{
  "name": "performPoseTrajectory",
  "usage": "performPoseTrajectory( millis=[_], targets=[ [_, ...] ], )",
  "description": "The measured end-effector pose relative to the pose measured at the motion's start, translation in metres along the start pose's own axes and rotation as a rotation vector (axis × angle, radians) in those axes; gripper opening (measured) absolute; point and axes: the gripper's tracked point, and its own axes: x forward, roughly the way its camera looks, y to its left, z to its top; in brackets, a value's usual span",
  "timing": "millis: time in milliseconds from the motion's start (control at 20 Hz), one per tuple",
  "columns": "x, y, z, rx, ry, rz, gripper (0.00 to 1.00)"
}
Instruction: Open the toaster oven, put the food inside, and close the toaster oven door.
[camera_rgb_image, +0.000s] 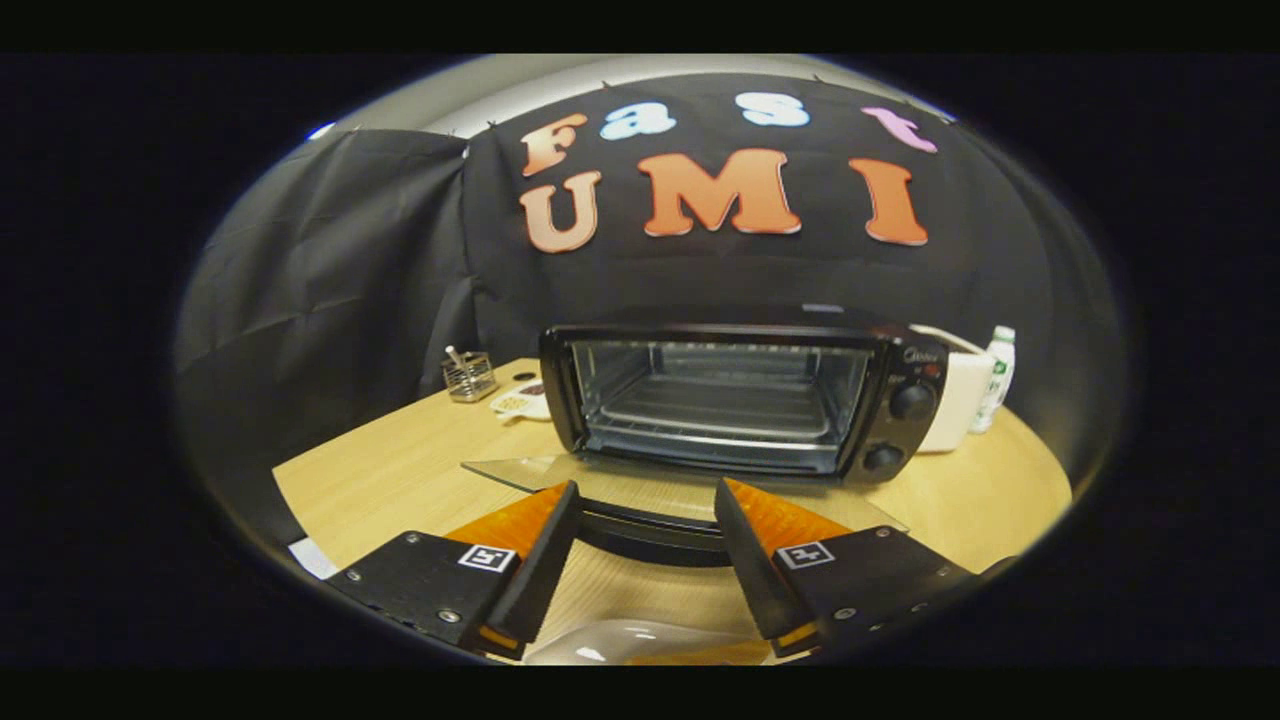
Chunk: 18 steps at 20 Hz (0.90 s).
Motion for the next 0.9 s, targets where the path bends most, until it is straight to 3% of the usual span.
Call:
performPoseTrajectory(
  millis=[100, 350, 700, 900],
  targets=[
    [0.004, 0.0, -0.012, 0.093, 0.069, 0.03, 0.8],
    [0.017, -0.011, -0.059, 0.168, 0.269, 0.028, 0.77],
    [-0.013, -0.013, -0.045, 0.207, 0.229, 0.05, 0.76],
    [-0.06, -0.017, -0.034, 0.166, 0.129, -0.007, 0.75]
  ],
)
